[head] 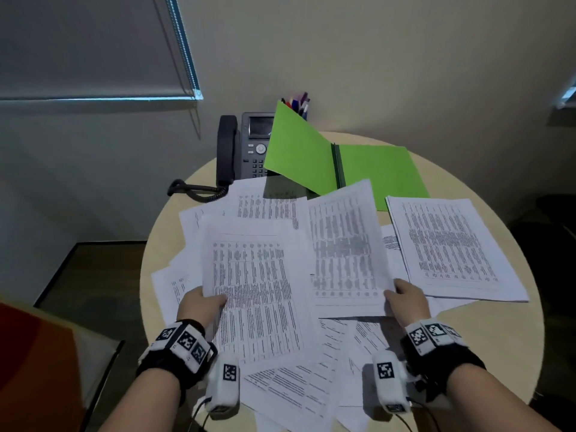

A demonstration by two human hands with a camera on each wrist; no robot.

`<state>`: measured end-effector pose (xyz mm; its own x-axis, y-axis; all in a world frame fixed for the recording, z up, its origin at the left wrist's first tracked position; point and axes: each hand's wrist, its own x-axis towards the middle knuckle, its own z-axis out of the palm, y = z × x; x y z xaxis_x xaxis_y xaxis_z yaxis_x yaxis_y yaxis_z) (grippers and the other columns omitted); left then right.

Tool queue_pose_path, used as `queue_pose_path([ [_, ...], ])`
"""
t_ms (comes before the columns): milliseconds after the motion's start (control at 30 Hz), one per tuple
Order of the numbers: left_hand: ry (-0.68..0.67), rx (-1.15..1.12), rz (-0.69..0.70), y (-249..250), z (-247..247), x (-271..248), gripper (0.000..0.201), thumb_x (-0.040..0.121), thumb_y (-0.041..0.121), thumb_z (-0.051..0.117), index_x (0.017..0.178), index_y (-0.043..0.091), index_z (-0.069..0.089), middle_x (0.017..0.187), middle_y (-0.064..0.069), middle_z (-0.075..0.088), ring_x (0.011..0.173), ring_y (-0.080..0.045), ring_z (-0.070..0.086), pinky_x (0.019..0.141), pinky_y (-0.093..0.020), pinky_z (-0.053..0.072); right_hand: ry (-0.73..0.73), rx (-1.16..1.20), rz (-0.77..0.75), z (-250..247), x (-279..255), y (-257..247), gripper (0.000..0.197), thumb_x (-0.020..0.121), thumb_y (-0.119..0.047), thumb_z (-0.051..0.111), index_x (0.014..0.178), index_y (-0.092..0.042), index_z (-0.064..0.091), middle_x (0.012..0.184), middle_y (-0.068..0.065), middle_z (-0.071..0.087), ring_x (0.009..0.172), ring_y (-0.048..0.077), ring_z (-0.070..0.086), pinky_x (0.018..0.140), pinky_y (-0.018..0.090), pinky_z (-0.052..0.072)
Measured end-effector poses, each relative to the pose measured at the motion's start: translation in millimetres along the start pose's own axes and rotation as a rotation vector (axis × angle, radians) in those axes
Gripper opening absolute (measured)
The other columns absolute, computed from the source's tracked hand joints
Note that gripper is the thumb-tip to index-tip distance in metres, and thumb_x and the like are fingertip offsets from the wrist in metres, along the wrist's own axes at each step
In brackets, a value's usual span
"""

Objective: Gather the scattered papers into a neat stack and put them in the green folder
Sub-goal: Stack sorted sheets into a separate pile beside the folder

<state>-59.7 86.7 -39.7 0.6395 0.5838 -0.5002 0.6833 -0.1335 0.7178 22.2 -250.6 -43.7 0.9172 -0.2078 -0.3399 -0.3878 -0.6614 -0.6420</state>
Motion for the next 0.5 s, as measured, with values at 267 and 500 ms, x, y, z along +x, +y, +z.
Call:
queue_pose_path([
  [267,-0.09,-0.283,0.134,-1,-14,31,0.023,0.086,-0.002,0.06,0.109,0.001,0.061,0.09,-0.012,0.064,0.088,-0.028,0.06,0.084,-0.039,0.046,0.237,0.056,0.011,-64,-2,-13,0.009,0.081,0.005,0.047,0.082,0.007,0.056,0.076,0.021,0.053,0.072,0.028,0.046,0.053,0.027,0.03],
  [500,-0.024,0.253,0.194,10,11,44,0.042,0.071,0.021,0.065,0.111,0.009,0.06,0.108,-0.02,0.062,0.085,-0.03,0.062,0.066,-0.035,0.051,0.209,0.202,0.048,-75,0,-21,0.005,0.065,0.0,0.048,0.065,0.002,0.053,0.065,0.019,0.054,0.065,0.031,0.051,0.067,0.049,0.053],
])
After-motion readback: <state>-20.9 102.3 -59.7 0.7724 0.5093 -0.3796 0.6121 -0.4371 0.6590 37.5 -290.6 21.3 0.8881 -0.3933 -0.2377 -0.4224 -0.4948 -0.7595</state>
